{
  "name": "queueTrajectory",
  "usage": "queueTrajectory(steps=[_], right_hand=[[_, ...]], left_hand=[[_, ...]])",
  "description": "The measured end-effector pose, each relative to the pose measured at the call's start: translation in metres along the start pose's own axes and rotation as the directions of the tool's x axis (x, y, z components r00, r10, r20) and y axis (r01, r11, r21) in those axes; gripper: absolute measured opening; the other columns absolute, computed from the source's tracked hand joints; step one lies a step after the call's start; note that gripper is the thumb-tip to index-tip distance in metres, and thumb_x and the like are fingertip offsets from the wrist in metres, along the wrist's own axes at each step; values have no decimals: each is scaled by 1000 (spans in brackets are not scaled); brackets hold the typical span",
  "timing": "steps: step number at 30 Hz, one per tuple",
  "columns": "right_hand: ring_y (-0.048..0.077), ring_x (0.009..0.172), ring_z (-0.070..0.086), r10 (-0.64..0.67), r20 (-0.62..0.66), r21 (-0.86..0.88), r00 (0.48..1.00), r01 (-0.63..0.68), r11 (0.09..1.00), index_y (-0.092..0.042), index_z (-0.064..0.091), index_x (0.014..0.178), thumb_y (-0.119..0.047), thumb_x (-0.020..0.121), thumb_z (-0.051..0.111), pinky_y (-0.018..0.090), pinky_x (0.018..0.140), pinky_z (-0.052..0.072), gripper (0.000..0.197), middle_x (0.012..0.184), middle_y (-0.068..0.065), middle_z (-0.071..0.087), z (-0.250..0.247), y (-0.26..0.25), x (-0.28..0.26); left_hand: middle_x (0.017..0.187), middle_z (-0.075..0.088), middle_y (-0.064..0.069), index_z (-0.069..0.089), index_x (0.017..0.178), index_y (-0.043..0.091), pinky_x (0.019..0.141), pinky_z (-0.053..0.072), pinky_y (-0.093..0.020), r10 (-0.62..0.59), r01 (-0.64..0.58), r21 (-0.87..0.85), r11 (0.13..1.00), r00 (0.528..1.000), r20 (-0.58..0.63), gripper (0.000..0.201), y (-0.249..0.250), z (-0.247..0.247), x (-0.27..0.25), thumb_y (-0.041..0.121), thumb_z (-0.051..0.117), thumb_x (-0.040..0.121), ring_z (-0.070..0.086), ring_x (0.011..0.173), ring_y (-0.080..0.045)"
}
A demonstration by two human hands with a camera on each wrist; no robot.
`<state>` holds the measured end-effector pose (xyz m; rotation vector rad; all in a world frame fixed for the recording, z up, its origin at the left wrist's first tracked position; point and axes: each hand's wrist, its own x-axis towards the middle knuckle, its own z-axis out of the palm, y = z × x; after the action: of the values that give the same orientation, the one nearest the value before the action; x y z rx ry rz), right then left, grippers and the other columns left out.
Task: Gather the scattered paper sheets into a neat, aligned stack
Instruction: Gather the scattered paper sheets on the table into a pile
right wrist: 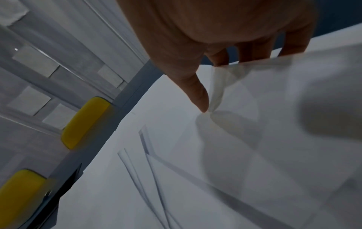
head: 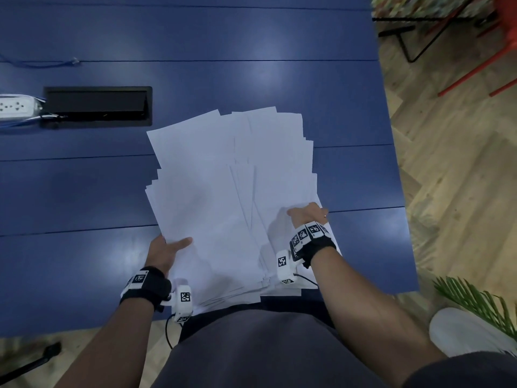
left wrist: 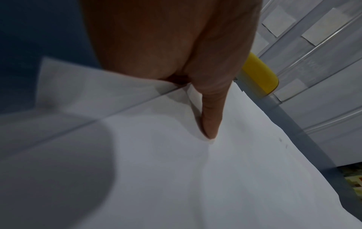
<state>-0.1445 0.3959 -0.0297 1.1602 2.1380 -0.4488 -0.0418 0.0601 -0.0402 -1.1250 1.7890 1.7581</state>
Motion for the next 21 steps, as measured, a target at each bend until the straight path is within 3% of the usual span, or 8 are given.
queueTrajectory(steps=[3,6,8,11,12,15,18,21], right_hand=[[28,115,57,-44,-14,-44,999,43,998,-11,57,127,-20,93,58,31,80,43,36,134,11,44,2,2,3],[34,115,63,-124,42,-73,991,127,989,-15,46,145,-11,97,54,31,74,43,49,143,13,41,2,13,1],[33,110,65,-151,32,-106,988,153,982,-13,45,146,-8,98,50,30,73,43,49,143,15,41,2,24,0],[19,81,56,-185,37,-188,982,189,964,-11,42,146,-11,100,48,29,75,45,47,144,15,42,2,42,2],[19,83,56,-190,43,-201,981,195,960,-11,43,146,-13,100,48,30,79,47,46,144,15,43,1,49,3],[30,119,56,-153,9,-173,988,152,973,-3,48,139,-12,98,51,33,88,46,41,141,18,45,-5,64,5],[37,120,50,-136,-120,-29,983,133,991,1,49,130,-4,88,59,35,88,46,43,136,19,41,-5,66,9],[40,118,50,-239,-188,63,953,254,965,2,54,125,-6,85,61,39,94,46,41,135,19,42,-5,53,12]], left_hand=[[110,78,-3,73,119,13,89,53,-34,5,-5,15,1000,1000,2,36,0,0,0,1,83,87,72,99,-22],[110,78,-3,73,122,11,87,53,-33,11,-11,15,1000,1000,1,38,0,1,1,0,83,86,72,100,-24],[111,78,-1,72,123,12,85,54,-32,14,-14,13,1000,1000,5,40,-1,0,2,1,83,86,72,101,-22],[112,78,1,72,126,13,93,53,-36,13,-14,19,1000,1000,9,42,-2,-1,2,3,83,87,71,102,-19],[113,78,0,72,126,13,97,53,-38,13,-13,21,1000,1000,11,42,-2,-1,2,3,84,87,71,102,-19],[116,78,-1,72,128,12,98,52,-39,8,-8,19,1000,1000,12,44,-3,-3,4,5,84,87,72,105,-21],[115,78,0,73,126,15,98,52,-39,18,-19,27,999,1000,11,42,-3,-3,3,5,84,86,72,106,-20],[112,77,3,73,118,19,89,53,-33,25,-25,27,999,1000,18,36,-1,-1,3,3,83,87,71,103,-19]])
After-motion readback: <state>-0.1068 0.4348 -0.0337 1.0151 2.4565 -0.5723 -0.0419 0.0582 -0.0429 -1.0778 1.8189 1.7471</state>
